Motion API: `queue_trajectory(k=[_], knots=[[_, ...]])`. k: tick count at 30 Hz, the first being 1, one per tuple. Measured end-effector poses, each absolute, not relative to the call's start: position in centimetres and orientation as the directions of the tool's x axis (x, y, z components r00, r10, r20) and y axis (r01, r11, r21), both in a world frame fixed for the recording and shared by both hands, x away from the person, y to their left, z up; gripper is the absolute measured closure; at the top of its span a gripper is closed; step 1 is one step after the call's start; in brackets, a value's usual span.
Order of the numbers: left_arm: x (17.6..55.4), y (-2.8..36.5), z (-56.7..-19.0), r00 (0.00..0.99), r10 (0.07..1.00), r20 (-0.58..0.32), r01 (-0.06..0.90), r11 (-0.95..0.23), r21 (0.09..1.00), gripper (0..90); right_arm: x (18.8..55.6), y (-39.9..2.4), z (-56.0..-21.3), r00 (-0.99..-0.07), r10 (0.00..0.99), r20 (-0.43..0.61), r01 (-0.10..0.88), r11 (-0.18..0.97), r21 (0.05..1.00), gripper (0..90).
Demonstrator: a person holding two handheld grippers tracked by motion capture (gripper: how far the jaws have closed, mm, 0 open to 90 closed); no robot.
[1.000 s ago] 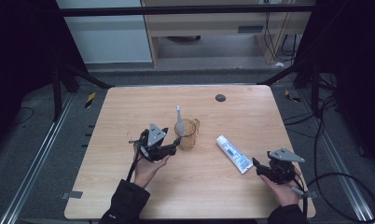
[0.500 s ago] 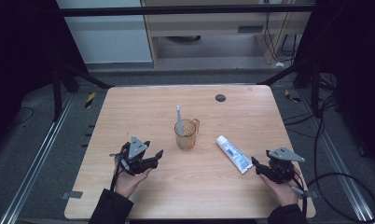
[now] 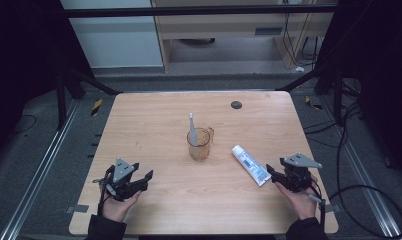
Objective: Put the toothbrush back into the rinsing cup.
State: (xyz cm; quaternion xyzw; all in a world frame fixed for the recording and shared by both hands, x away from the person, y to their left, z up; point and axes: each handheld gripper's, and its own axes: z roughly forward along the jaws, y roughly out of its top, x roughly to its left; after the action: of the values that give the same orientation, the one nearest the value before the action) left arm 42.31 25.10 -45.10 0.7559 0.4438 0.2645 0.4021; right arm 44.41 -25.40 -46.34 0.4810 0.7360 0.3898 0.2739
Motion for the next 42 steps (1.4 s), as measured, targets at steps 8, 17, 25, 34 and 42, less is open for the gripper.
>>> queue_trajectory(k=[8,17,25,34,42], knots=[[41.8,26.4,-45.5,0.426,0.904,0.041,0.474,-0.262,0.84,44.9,46.2,-24.7,-46.4,-0.399,0.917,-0.017,0.514,0.239,0.824,54.0],[41.6,27.5,-46.0,0.397,0.917,0.034,0.496,-0.246,0.833,53.7,48.0,-24.5,-47.1,-0.389,0.921,-0.021,0.546,0.249,0.8,62.4],[41.8,27.3,-46.5,0.395,0.916,0.069,0.519,-0.284,0.806,58.2,48.0,-24.5,-47.4,-0.397,0.917,-0.034,0.562,0.273,0.781,70.7],[42.1,27.4,-46.8,0.39,0.919,0.066,0.535,-0.284,0.796,60.4,47.9,-25.0,-48.3,-0.395,0.918,-0.029,0.605,0.283,0.744,89.7],[42.2,27.5,-46.8,0.391,0.918,0.066,0.536,-0.285,0.794,60.9,48.1,-25.2,-48.9,-0.4,0.916,-0.024,0.634,0.295,0.715,90.0]])
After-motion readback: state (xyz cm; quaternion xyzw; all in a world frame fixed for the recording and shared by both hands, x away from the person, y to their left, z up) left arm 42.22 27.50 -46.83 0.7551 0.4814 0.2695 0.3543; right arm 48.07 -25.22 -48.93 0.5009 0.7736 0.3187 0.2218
